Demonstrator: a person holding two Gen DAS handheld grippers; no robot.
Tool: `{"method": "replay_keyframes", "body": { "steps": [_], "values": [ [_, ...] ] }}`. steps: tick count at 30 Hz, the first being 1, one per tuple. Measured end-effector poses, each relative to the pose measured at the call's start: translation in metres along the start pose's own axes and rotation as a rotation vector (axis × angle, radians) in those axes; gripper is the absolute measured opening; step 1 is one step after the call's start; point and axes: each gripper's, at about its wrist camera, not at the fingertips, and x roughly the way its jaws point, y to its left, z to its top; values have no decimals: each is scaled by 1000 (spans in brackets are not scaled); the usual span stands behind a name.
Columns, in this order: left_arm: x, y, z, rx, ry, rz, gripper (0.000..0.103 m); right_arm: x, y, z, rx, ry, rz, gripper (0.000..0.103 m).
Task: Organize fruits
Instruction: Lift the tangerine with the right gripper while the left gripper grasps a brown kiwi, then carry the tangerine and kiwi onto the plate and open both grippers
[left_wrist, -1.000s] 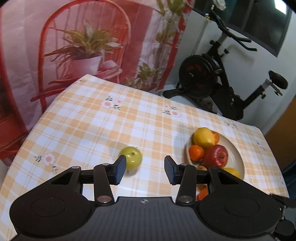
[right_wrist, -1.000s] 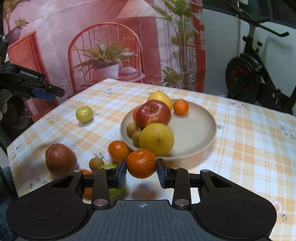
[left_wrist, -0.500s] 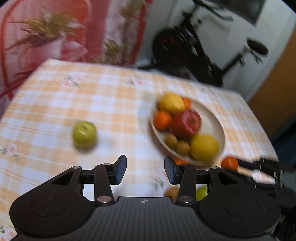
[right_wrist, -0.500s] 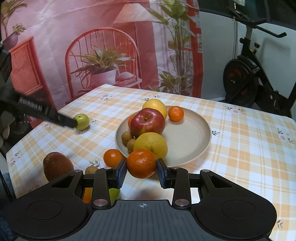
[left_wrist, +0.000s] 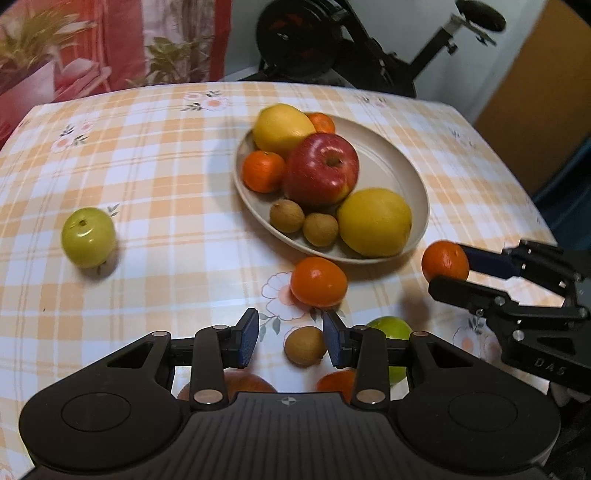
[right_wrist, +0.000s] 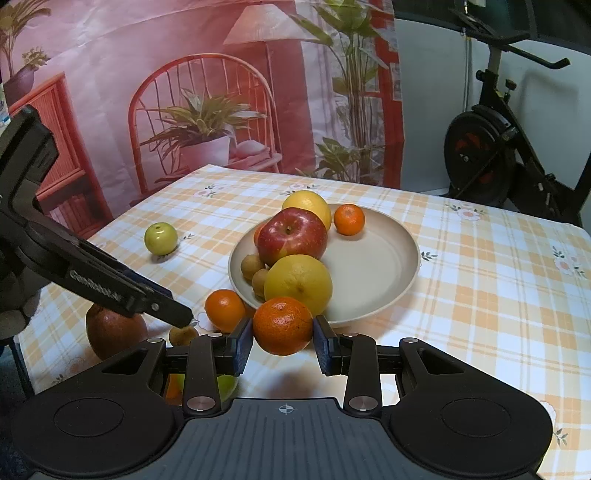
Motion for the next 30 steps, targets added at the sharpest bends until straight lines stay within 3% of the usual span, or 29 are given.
{"method": "replay_keyframes", "body": {
  "steps": [9, 13, 16, 30],
  "values": [
    [10, -10, -4, 52, 53, 4, 40, 0, -2, -3, 10, 1, -4, 32],
    [14, -11, -5, 58, 53, 7, 30, -1, -2, -4, 10, 2, -3, 32],
    [14, -11, -6, 63, 48, 9, 30, -1, -2, -4, 11, 2, -5, 32],
    [-13, -4, 11, 17, -62, 2, 30, -6, -11, 4, 3, -21, -22, 32]
  ]
}}
